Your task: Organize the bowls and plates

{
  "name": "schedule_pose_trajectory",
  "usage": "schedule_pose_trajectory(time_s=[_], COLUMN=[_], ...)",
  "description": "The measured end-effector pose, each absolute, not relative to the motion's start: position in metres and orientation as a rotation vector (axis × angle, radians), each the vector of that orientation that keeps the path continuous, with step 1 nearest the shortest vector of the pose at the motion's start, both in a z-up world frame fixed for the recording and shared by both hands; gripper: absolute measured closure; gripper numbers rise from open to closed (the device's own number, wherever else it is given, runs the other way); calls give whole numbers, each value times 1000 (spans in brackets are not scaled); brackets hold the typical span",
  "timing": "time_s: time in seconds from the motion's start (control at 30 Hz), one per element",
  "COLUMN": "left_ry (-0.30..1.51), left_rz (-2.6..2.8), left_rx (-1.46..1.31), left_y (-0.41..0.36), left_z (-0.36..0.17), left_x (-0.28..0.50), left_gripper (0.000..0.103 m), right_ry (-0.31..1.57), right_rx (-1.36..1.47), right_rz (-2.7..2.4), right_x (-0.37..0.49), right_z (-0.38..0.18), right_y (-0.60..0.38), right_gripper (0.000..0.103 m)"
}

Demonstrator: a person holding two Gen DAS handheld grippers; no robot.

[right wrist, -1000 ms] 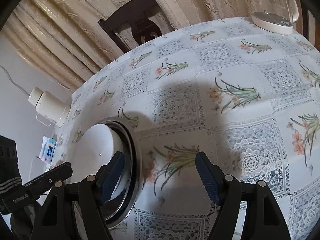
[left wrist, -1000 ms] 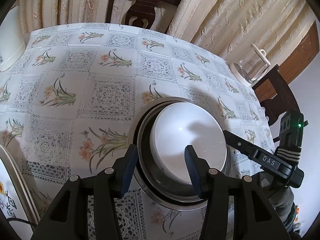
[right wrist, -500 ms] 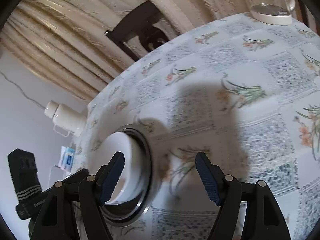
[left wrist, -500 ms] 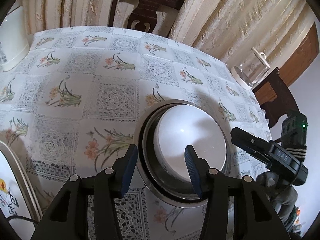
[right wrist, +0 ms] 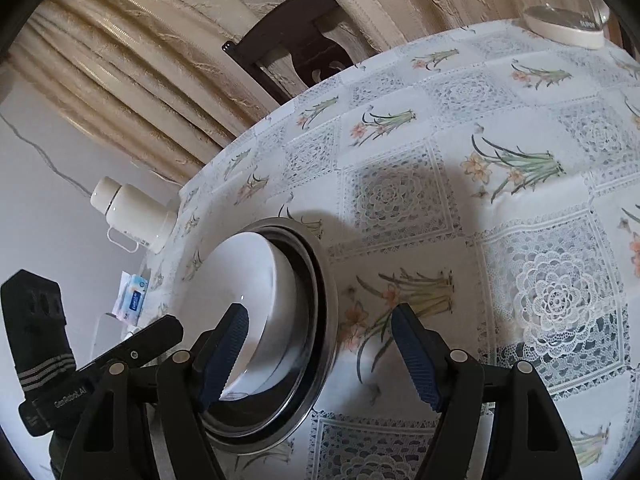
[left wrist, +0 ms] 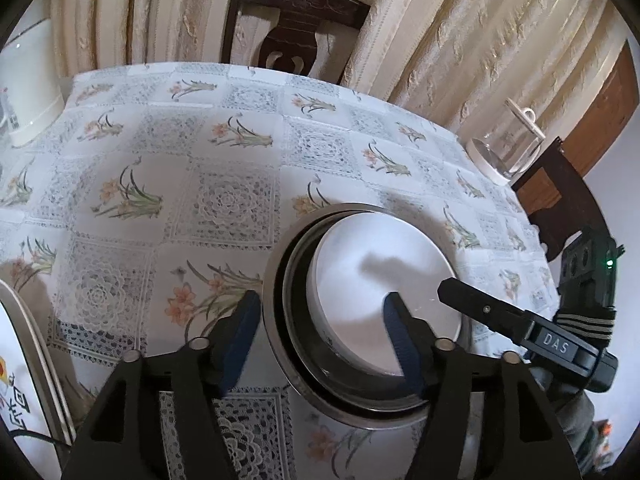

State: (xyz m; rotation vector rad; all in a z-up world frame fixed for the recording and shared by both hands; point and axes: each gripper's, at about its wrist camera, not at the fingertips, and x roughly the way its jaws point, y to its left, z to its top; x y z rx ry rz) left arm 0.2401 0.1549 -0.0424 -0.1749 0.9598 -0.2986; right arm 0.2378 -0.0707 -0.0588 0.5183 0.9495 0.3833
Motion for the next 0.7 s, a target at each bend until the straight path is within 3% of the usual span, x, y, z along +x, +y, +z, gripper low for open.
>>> schedule_pose_trajectory(time_s=[0.57,0.7], left_ry=[903,898], left_rz=[-272,-271], left_rx=[-105,-118], left_y=[141,140], left_z=[-65,-71], left_x=[240,238], left_gripper=[36,37], right_ry=[925,917], right_rx=[471,479], right_rz=[407,432], right_x=[234,232], right_z=[-68,-70], right_y=[-54,-48], right_gripper=[26,32])
